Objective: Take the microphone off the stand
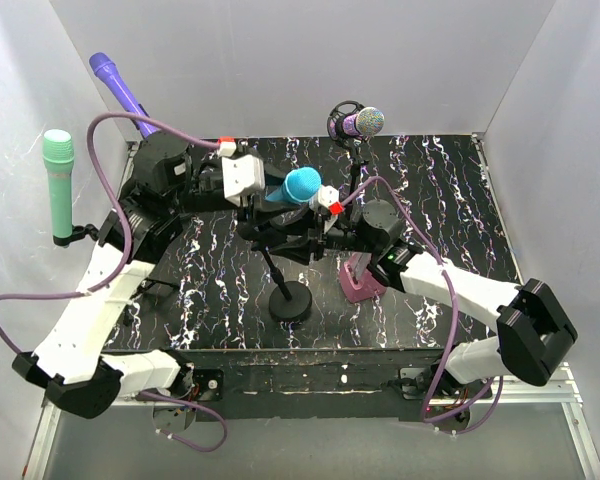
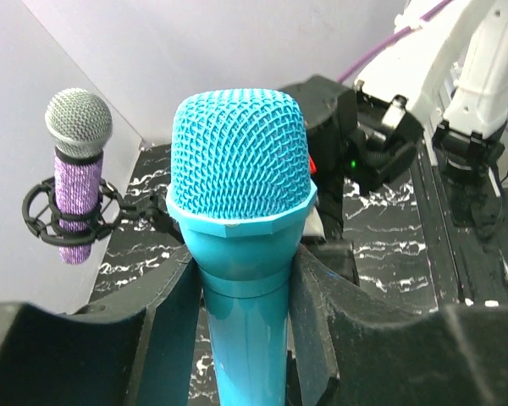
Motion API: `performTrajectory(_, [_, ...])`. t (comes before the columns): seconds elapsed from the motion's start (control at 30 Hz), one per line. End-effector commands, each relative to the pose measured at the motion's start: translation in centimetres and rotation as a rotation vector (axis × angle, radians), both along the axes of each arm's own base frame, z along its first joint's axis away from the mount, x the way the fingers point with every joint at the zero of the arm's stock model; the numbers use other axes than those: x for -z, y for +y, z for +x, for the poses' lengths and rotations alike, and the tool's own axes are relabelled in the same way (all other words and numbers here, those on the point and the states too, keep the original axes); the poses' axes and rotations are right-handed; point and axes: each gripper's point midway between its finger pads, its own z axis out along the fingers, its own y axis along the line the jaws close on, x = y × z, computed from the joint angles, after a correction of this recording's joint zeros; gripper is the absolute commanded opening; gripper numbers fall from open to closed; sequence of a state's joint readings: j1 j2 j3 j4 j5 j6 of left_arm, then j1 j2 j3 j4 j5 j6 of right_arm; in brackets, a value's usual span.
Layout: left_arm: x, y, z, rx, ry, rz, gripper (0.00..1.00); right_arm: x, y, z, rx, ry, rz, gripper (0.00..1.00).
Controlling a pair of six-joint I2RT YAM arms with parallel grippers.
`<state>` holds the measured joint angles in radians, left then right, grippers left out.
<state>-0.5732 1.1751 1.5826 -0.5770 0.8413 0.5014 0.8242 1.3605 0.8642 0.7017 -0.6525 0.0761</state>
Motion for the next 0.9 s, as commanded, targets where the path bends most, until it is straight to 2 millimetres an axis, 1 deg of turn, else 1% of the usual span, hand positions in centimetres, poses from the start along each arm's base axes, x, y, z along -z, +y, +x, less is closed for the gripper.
performTrajectory(0.0, [-6.4, -0.8, 0.8, 0.002, -0.139, -0.130, 0.00, -1.4, 0.5, -0.1, -0.021, -0.040, 0.019, 0.01])
performTrajectory(0.03, [-7.0, -0.9, 1.0, 0.003, -0.148, -0.143, 0.00, -1.4, 0.5, -0.1, -0.019, -0.043, 0.015, 0.01])
performTrajectory(0.07, [-8.2, -1.0, 0.9, 0.010, -0.169, -0.160, 0.00, -1.3, 0.4, -0.2, -0.023, -0.045, 0.011, 0.01])
performTrajectory(0.13, [-9.8, -1.3, 0.8, 0.041, -0.207, -0.185, 0.00, -1.3, 0.2, -0.3, -0.022, -0.049, 0.004, 0.01])
performTrajectory(0.2, [-11.5, -1.7, 0.5, 0.069, -0.276, -0.210, 0.00, -1.2, 0.1, -0.6, -0.024, -0.052, -0.002, 0.01])
performTrajectory(0.3, [-14.0, -2.4, 0.7, 0.060, -0.334, -0.248, 0.00, -0.9, -0.3, -0.7, -0.025, -0.054, -0.017, 0.01])
performTrajectory(0.33, [-14.4, -2.5, 1.1, 0.051, -0.333, -0.257, 0.00, -0.9, -0.3, -0.9, -0.029, -0.055, -0.022, 0.01])
performTrajectory(0.4, [-15.6, -2.3, 1.1, 0.035, -0.337, -0.281, 0.00, -0.7, -0.4, -1.1, -0.034, -0.048, -0.033, 0.02])
performTrajectory(0.43, [-16.0, -2.2, 1.1, 0.025, -0.337, -0.288, 0.00, -0.8, -0.5, -1.2, -0.035, -0.045, -0.037, 0.05])
performTrajectory(0.47, [-16.2, -2.1, 1.1, 0.019, -0.332, -0.294, 0.00, -0.8, -0.6, -1.2, -0.035, -0.069, -0.044, 0.14])
performTrajectory(0.5, [-16.1, -2.0, 1.0, 0.014, -0.326, -0.290, 0.00, -1.1, -0.7, -1.3, -0.036, -0.072, -0.046, 0.31])
performTrajectory(0.57, [-15.6, -1.5, 0.8, 0.002, -0.339, -0.262, 0.00, -1.4, -1.2, -1.5, -0.029, -0.080, -0.056, 0.54])
performTrajectory(0.6, [-15.0, -1.3, 0.8, -0.012, -0.337, -0.244, 0.00, -1.6, -1.4, -1.6, -0.028, -0.087, -0.061, 0.62])
performTrajectory(0.63, [-14.3, -1.0, 1.3, -0.047, -0.325, -0.222, 0.00, -2.0, -1.7, -1.8, -0.025, -0.092, -0.066, 0.69])
performTrajectory(0.67, [-13.7, -0.7, 1.6, -0.074, -0.317, -0.206, 0.00, -2.1, -1.9, -1.8, -0.016, -0.092, -0.074, 0.75])
performTrajectory(0.73, [-12.2, -0.2, 2.8, -0.147, -0.265, -0.181, 0.00, -2.3, -2.6, -2.1, 0.000, -0.088, -0.096, 0.79])
performTrajectory(0.8, [-11.2, 0.0, 3.3, -0.186, -0.199, -0.175, 0.00, -2.6, -3.4, -2.3, 0.023, -0.089, -0.114, 0.82])
performTrajectory(0.87, [-10.5, -0.1, 3.3, -0.193, -0.126, -0.179, 0.00, -3.2, -4.1, -2.4, 0.043, -0.086, -0.125, 0.83])
